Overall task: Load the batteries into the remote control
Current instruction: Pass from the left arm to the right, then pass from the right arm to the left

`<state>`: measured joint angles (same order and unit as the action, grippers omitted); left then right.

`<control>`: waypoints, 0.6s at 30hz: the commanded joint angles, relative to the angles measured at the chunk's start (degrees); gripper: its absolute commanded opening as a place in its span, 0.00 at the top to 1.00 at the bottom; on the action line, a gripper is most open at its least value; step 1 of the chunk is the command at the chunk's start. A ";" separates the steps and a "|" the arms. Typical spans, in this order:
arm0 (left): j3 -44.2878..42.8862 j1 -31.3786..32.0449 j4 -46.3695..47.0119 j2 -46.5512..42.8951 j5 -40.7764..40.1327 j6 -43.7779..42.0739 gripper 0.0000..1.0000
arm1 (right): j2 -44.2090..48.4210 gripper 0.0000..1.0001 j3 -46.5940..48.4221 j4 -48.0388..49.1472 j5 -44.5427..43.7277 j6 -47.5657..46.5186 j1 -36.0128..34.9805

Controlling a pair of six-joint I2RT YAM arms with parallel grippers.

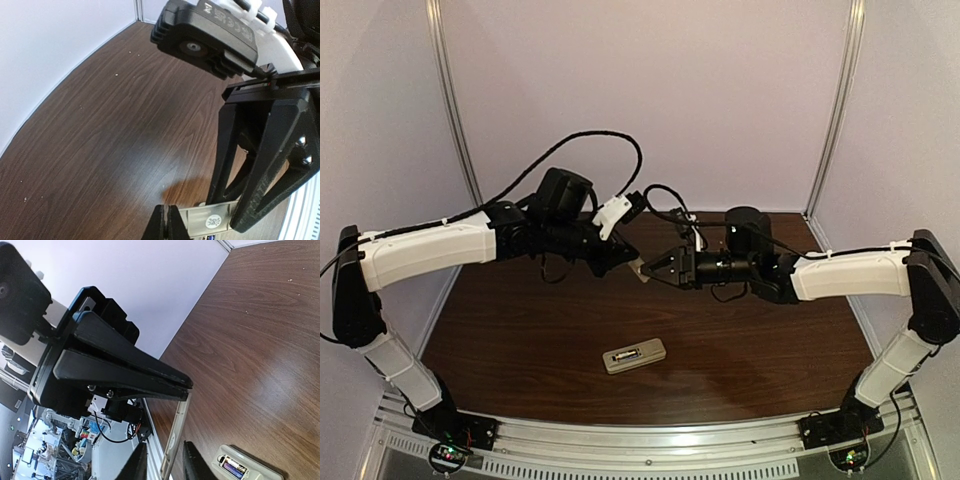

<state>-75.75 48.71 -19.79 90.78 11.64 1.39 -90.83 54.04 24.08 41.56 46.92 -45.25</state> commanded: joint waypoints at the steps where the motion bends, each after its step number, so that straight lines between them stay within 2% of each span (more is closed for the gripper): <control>1: 0.47 0.05 2.64 0.36 -1.07 0.97 1.00 | -1.07 0.81 1.98 -0.43 0.27 -0.50 -0.64; 5: 0.47 0.07 2.67 0.23 -1.66 1.15 1.00 | -1.32 1.00 2.29 -0.32 1.62 -0.83 -0.72; 6: 0.38 0.03 2.66 0.12 -1.84 1.58 0.99 | -1.18 1.00 2.25 -0.28 1.82 -1.23 -0.71; 7: 0.28 0.02 2.58 -0.13 -1.75 2.04 0.87 | -0.91 1.00 2.17 -0.44 1.97 -1.78 -0.76; 8: 0.20 -0.01 2.30 -0.66 -1.11 2.17 0.67 | -0.18 1.00 2.01 -0.85 2.10 -2.81 -0.72; 9: 0.32 -0.09 2.09 -1.51 -0.83 2.50 0.53 | 0.70 1.00 1.95 -2.18 1.92 -4.49 -0.75; 12: 1.73 -1.78 2.38 -5.68 1.43 4.05 0.26 | 3.92 1.00 2.67 -10.48 -0.52 -13.00 -0.76; 14: 2.57 -3.51 1.88 -8.64 4.23 5.10 0.16 | 6.22 1.00 3.26 -16.32 -2.98 -21.02 -0.78; 18: 3.35 -5.45 -1.97 -12.75 12.00 5.63 0.12 | 10.99 1.00 3.07 -25.23 -8.60 -35.76 -1.34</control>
<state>-73.01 44.97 -20.36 82.94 15.38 5.52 -85.01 55.46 9.72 39.07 29.06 -45.91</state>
